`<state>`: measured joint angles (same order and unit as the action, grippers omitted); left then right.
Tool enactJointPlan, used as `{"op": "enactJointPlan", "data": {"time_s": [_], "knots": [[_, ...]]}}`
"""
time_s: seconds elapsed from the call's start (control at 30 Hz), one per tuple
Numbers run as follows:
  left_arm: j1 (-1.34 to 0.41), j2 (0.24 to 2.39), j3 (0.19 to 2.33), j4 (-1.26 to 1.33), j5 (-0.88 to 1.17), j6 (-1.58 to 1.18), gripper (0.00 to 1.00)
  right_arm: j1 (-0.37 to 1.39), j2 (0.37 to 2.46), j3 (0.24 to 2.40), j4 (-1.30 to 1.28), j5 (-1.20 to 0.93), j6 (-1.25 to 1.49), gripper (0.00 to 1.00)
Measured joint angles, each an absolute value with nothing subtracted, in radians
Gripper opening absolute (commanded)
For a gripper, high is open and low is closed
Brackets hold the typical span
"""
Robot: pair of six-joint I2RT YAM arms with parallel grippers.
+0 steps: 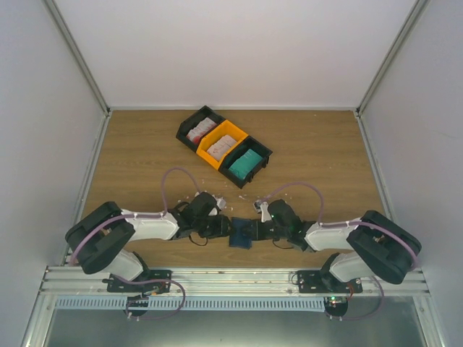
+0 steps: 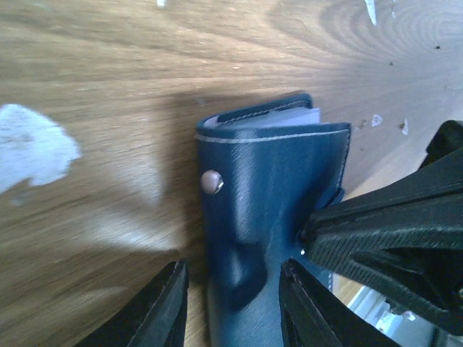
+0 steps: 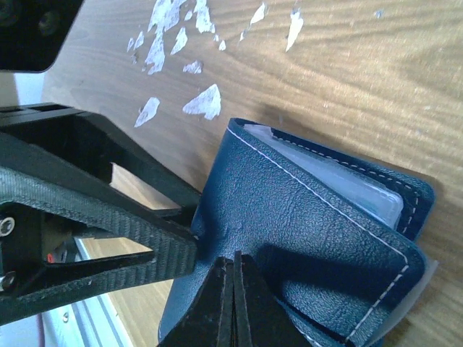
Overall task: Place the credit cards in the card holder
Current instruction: Close the card holder at the center of the board.
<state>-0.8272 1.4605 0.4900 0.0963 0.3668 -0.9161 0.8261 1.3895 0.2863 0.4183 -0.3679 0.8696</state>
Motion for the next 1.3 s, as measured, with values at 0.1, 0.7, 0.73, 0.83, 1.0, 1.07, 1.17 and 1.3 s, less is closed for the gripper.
{"op": "enactJointPlan", "data": {"time_s": [0.1,0.7,0.73,0.83,1.0,1.07,1.17,1.3], "knots": [[-0.834,1.501,0.497,0.146,0.389,-0.93,0.29,0.815,1.39,0.265,0.45,-0.406,0.873,0.0],[-0.842,1.544,0.534,0.144,0.374,-0.935,0.26,0.741,1.373,0.254,0.427,-0.51,0.884,0.0],[-0.842,1.546,0.536,0.144,0.374,-0.935,0.26,0.74,1.374,0.254,0.427,-0.512,0.884,0.01],[-0.843,1.551,0.541,0.144,0.374,-0.935,0.26,0.739,1.376,0.254,0.427,-0.514,0.883,0.0],[-0.842,1.553,0.542,0.144,0.374,-0.934,0.26,0.739,1.376,0.254,0.427,-0.51,0.863,0.14],[-0.843,1.553,0.543,0.144,0.373,-0.933,0.26,0.739,1.371,0.255,0.424,-0.509,0.861,0.23],[-0.843,1.553,0.543,0.144,0.373,-0.933,0.26,0.738,1.333,0.273,0.381,-0.493,0.838,0.3],[-0.843,1.553,0.548,0.137,0.367,-0.931,0.27,0.737,1.265,0.322,0.287,-0.451,0.807,0.4]]}}
